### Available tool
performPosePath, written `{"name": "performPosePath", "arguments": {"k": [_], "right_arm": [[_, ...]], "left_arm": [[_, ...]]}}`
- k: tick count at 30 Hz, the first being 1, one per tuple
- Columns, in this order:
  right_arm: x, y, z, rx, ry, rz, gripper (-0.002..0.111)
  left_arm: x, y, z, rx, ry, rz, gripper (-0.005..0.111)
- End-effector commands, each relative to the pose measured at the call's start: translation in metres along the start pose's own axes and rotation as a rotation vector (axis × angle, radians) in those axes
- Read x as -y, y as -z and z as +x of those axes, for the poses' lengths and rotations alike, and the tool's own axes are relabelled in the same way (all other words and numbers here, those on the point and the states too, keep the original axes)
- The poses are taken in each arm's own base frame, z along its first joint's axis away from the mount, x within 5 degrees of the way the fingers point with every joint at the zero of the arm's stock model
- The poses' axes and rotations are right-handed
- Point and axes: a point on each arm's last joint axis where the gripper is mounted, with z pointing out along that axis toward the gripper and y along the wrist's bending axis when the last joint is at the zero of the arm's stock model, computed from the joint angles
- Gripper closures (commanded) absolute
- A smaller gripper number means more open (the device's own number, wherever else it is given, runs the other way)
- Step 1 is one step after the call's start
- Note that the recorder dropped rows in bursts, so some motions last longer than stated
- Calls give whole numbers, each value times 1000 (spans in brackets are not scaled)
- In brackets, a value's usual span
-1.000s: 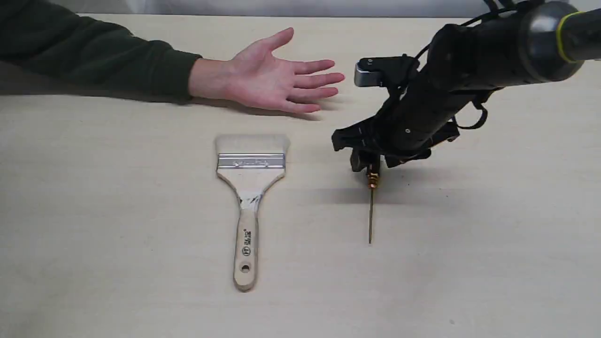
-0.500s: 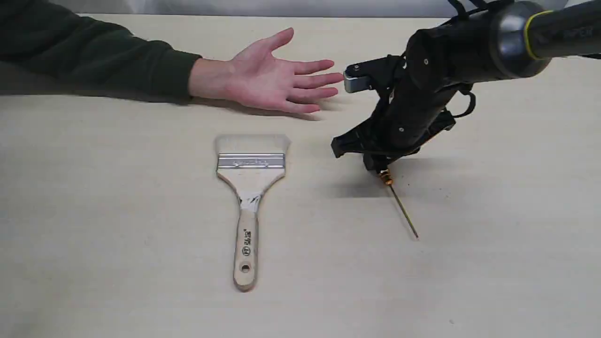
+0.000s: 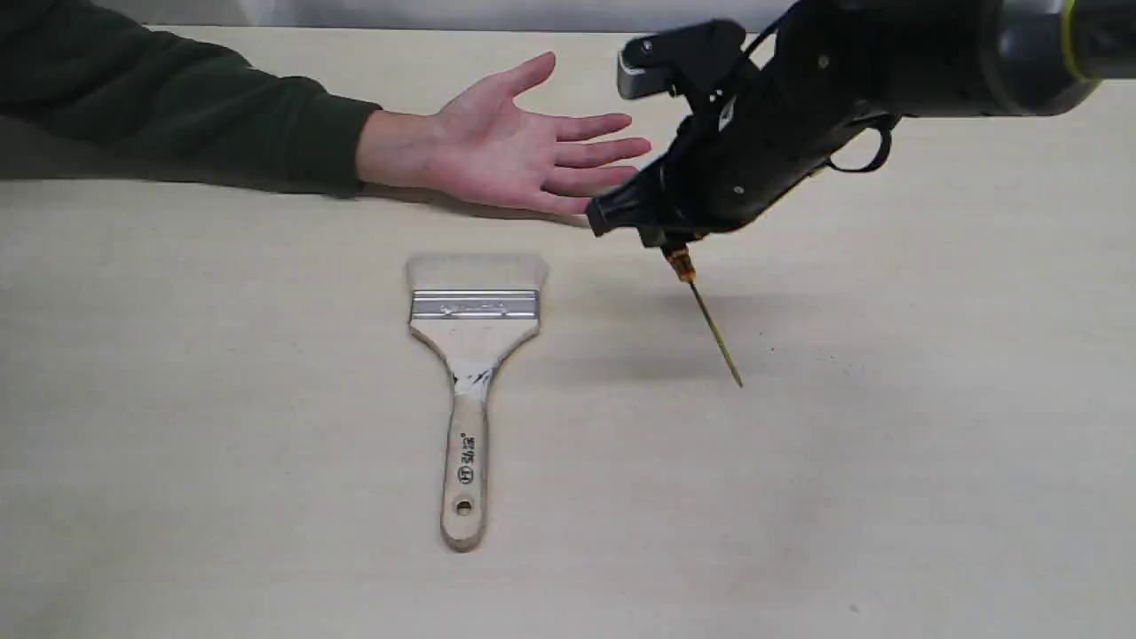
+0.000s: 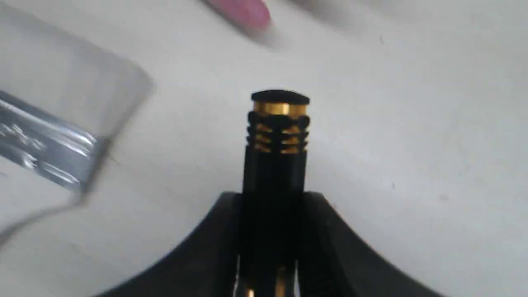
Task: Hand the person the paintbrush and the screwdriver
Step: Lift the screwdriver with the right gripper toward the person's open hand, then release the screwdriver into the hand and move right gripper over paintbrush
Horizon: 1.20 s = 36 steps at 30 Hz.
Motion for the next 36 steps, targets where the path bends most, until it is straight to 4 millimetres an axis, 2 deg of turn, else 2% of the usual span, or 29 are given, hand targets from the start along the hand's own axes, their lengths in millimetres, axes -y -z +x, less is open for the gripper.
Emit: {"name": "performPosePath", "arguments": {"k": [1,4,7,9,14,21,23,24,27,30,36], "right_arm": [[-6,20,-24,129,39,-9,104],[-7,26,-48,187,48,-8,104],[-7,24,-70,228,58,-2,104],[-7,16,-84,239,58,-2,104],[-2,-18,-108,187,26,48,104],[2,-61,-118,68,35,91,102],[2,-69,-118,54,30,87,95],[2,-70,-118,50,29,88,87],[2,-68,-119,52,29,88,65],[2,-58,-123,69,13,87,49],[0,-15,-134,109,21,87,47]], "left_arm": [[0,0,0,4,6,3,107],[0,0,0,4,6,3,107],[0,0,0,4,6,3,107],[0,0,0,4,6,3,107],[0,0,0,4,6,3,107],[0,0,0,4,2,2,107],[0,0,0,4,2,2,107],[0,0,0,4,2,2,107],[0,0,0,4,2,2,107],[0,0,0,4,2,2,107],[0,0,0,4,2,2,107]]}}
